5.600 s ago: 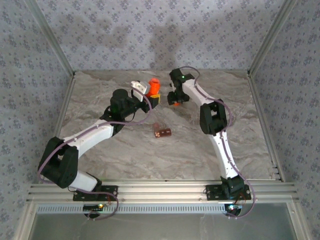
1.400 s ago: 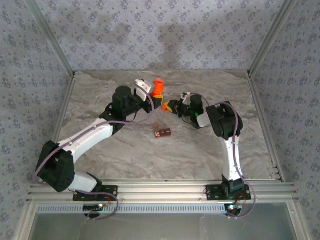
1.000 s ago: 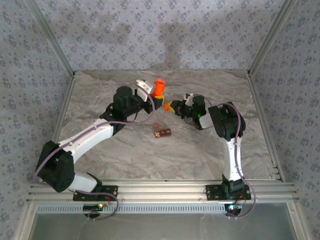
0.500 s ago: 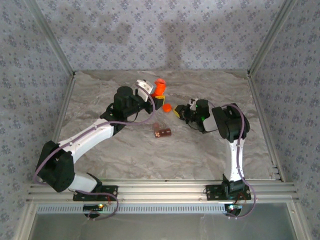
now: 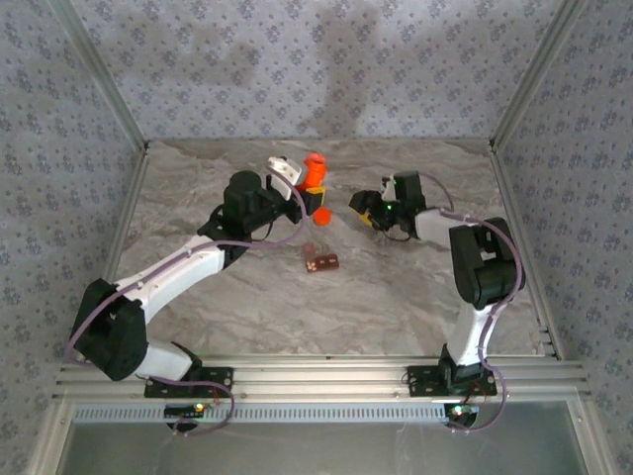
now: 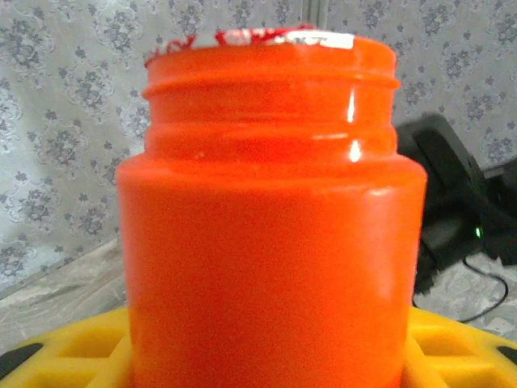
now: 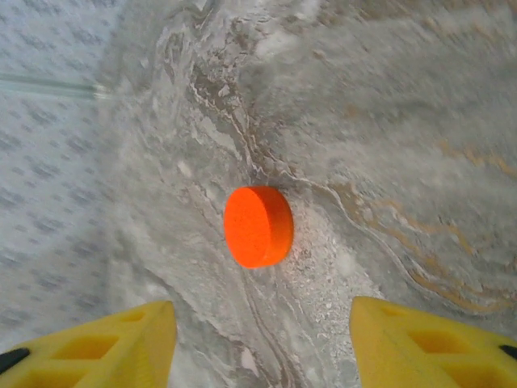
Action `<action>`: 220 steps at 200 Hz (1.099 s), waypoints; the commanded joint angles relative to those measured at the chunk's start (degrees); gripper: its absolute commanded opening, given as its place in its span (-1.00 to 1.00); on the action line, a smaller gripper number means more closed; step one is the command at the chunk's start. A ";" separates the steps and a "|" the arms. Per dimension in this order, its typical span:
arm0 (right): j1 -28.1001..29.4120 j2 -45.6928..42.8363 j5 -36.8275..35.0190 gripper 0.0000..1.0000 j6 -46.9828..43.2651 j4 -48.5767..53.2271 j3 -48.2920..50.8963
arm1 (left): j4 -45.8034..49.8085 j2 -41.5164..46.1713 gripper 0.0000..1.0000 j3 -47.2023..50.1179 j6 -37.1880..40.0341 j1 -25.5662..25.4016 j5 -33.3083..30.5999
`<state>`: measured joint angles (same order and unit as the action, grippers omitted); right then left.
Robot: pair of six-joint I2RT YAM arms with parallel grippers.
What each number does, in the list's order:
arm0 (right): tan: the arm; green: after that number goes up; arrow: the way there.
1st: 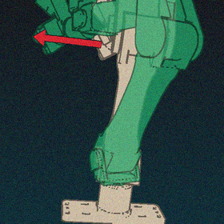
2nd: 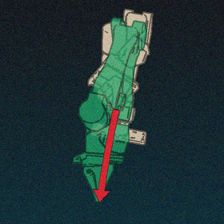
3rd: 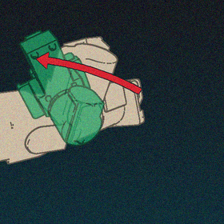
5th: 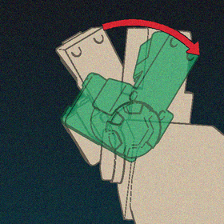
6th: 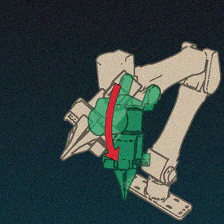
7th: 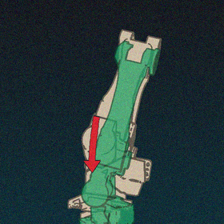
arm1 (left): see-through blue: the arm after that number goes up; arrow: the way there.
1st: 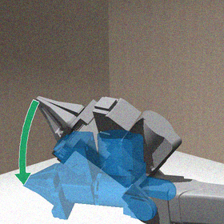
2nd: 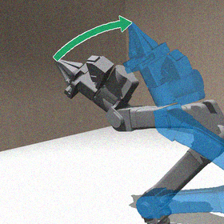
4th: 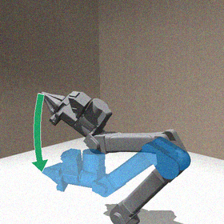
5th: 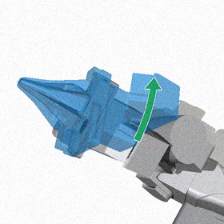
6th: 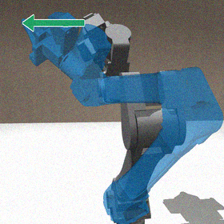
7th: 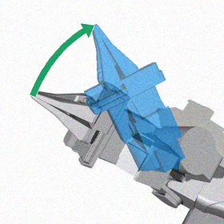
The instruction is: Sort the pills into containers
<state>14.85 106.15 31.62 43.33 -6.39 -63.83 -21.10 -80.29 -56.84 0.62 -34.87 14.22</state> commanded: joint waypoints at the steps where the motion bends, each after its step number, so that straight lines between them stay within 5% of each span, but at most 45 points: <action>1: 3.16 0.67 -7.87 0.26 -18.95 27.55 -10.42 | -3.83 3.17 -1.00 1.39 0.22 1.94 -0.86; 41: 10.92 10.04 -20.21 0.42 -31.63 47.72 -30.01 | -4.95 6.28 -1.00 3.78 -0.45 6.12 -0.77; 72: 15.03 17.67 -25.74 0.44 -33.34 55.87 -40.93 | -5.60 9.14 -1.00 5.81 -0.80 9.24 -1.07; 220: 18.76 36.12 -31.76 0.56 -33.83 65.30 -67.11 | -6.44 13.24 -1.00 9.41 -2.44 14.31 0.48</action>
<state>33.15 139.63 1.17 10.46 55.51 -127.39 -24.23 -67.92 -47.27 -0.78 -20.99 13.67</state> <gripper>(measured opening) 0.782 0.531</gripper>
